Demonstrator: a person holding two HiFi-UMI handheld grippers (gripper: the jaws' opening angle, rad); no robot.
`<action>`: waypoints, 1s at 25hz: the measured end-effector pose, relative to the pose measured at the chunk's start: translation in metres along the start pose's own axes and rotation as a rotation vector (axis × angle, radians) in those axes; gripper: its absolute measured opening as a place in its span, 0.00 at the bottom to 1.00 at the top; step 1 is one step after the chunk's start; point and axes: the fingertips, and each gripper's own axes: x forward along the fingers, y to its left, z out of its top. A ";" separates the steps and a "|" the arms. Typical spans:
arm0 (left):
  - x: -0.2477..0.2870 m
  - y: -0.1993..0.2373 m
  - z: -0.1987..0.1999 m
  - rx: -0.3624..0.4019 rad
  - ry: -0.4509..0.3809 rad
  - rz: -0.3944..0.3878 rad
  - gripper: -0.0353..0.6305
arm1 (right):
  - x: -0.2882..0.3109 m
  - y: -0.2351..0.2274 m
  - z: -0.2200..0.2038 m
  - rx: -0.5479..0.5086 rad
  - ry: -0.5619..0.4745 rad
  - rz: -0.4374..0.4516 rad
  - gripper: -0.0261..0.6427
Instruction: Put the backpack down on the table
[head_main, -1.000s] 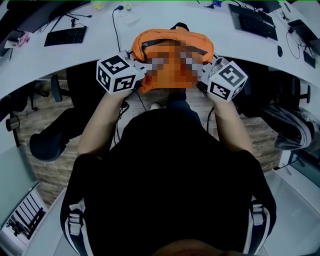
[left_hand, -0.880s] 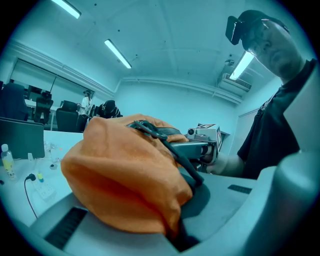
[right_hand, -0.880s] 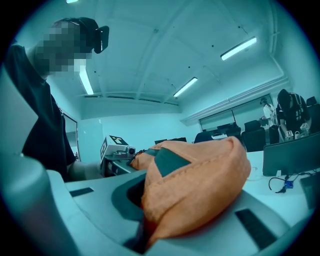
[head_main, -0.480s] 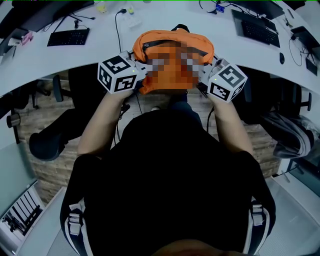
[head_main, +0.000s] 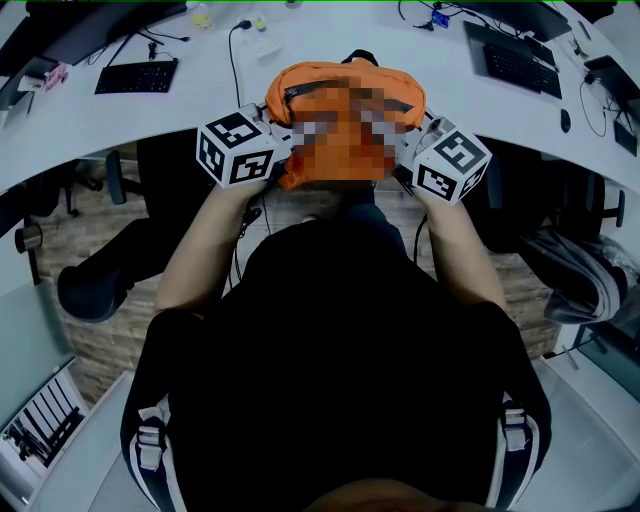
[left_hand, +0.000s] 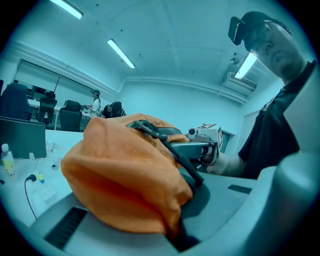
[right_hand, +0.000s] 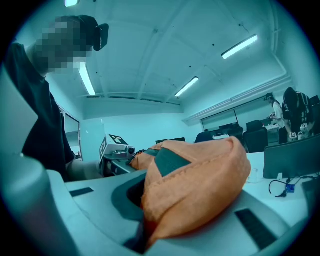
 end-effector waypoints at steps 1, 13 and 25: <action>0.002 0.000 0.000 0.001 0.002 0.001 0.12 | -0.001 -0.001 0.000 -0.003 0.001 0.004 0.10; 0.029 0.021 0.005 -0.030 0.010 0.027 0.12 | -0.002 -0.036 -0.002 0.014 0.011 0.036 0.10; 0.068 0.047 0.012 -0.056 0.016 0.056 0.12 | -0.006 -0.083 -0.005 0.028 0.028 0.070 0.10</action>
